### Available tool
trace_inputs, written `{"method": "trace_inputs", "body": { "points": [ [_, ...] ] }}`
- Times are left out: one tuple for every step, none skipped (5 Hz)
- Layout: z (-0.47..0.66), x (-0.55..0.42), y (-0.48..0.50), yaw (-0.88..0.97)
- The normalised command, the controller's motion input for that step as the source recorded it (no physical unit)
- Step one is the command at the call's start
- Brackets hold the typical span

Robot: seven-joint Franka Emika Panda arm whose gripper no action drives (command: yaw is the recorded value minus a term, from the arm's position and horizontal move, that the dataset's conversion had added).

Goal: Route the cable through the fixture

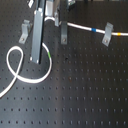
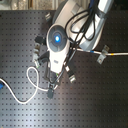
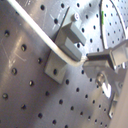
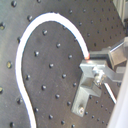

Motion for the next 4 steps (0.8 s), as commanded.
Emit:
{"method": "trace_inputs", "body": {
  "points": [
    [-0.23,0.153,-0.223,-0.07],
    [-0.57,0.334,-0.296,-0.30],
    [-0.36,0.195,-0.090,0.00],
    [-0.19,0.052,-0.056,0.05]
  ]
}}
